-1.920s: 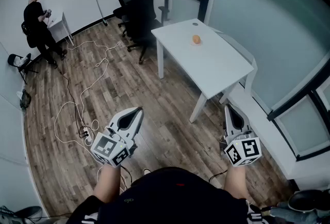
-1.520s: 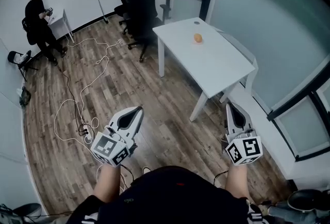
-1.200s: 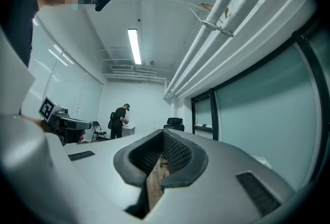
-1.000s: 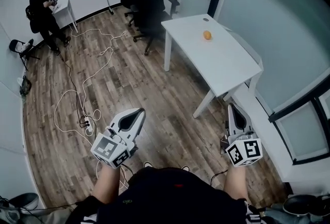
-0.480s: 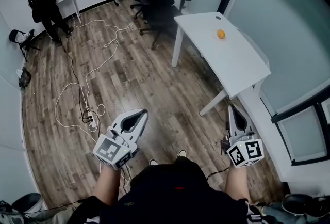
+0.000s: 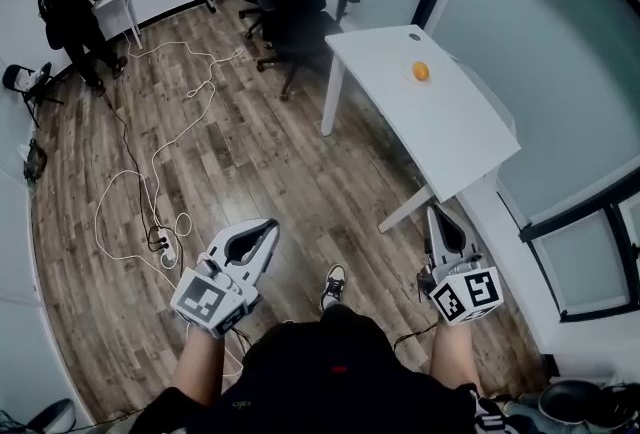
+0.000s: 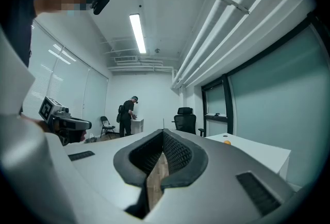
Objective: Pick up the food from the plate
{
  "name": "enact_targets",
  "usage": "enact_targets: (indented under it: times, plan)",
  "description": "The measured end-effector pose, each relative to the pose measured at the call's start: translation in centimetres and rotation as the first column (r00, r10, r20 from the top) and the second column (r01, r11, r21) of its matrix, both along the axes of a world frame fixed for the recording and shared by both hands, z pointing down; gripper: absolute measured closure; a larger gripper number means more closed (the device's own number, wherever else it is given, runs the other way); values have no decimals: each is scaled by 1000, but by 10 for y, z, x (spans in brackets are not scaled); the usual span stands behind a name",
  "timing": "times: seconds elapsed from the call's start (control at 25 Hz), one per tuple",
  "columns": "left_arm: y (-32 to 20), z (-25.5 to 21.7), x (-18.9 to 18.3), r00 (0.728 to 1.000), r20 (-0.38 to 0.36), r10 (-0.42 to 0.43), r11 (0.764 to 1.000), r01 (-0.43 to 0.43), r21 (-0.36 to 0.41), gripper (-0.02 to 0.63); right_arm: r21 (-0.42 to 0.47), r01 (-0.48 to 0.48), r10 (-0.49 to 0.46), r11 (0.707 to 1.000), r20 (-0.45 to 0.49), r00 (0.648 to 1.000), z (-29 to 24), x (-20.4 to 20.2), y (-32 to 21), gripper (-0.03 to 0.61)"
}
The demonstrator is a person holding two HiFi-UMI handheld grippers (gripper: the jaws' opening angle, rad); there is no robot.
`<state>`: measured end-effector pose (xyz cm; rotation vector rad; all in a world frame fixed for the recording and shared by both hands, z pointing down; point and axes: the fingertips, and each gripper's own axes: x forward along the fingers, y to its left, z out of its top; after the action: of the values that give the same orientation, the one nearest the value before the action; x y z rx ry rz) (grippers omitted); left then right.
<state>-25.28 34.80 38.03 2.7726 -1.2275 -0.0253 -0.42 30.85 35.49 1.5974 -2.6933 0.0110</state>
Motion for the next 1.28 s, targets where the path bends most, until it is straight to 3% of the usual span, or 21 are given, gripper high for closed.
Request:
enact_targets:
  times: [0.32,0.88,1.28]
  plan:
    - [-101,-6,45,999,49,20,1000,-19,-15,586,2,-27,26,1000,47,999,2,49,-87,557]
    - [-244,-9,189,989,115,93,995,-95,12,586,-36,-29,31,999,85,996,16,164,-237,557]
    - [-325,4,214,989,97,113,994,-112,-13,586,-72,-73,79,995,96,992,38,202,-290,557]
